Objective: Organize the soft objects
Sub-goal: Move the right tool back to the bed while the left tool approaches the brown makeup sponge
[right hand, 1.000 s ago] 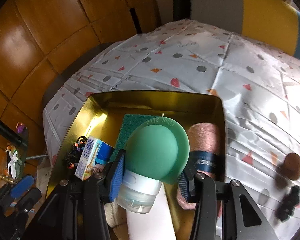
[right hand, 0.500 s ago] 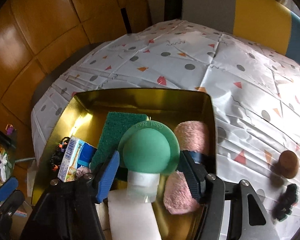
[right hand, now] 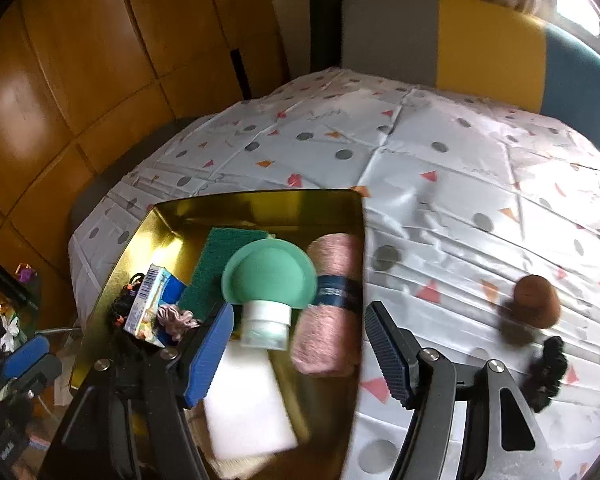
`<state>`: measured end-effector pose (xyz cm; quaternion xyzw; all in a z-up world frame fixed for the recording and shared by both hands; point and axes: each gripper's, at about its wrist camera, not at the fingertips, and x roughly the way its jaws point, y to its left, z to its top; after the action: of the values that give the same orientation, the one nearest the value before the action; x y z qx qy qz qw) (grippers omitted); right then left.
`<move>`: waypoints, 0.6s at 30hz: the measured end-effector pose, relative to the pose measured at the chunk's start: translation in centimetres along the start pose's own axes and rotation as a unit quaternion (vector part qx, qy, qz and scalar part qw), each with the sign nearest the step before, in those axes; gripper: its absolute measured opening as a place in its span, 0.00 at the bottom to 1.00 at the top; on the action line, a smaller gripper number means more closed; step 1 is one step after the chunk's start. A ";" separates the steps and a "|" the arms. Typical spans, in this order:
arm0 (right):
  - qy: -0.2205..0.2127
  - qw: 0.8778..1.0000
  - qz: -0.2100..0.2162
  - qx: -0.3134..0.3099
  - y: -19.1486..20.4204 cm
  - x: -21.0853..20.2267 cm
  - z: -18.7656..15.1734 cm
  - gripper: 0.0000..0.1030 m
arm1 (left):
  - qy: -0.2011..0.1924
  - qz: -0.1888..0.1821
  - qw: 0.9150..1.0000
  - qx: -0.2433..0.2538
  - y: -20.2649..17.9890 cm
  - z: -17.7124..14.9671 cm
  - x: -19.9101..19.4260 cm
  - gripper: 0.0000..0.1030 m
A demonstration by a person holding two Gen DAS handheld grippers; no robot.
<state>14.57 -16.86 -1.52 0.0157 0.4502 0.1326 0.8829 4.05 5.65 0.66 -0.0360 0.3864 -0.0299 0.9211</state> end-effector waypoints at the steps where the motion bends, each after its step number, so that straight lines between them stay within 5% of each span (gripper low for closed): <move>1: -0.006 1.000 -0.005 0.002 -0.5 -0.6 -0.2 0.69 | -0.001 0.000 1.000 0.002 -0.2 0.0 -0.1 0.33; 18: -0.034 0.991 -0.113 0.065 -12.8 -6.7 -4.7 0.71 | -0.002 -0.012 0.998 0.055 -4.2 0.1 -0.4 0.33</move>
<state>9.86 -31.34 -0.87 0.0267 0.4261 0.0014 0.9043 3.76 1.51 1.41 0.0096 0.3818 -0.0620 0.9221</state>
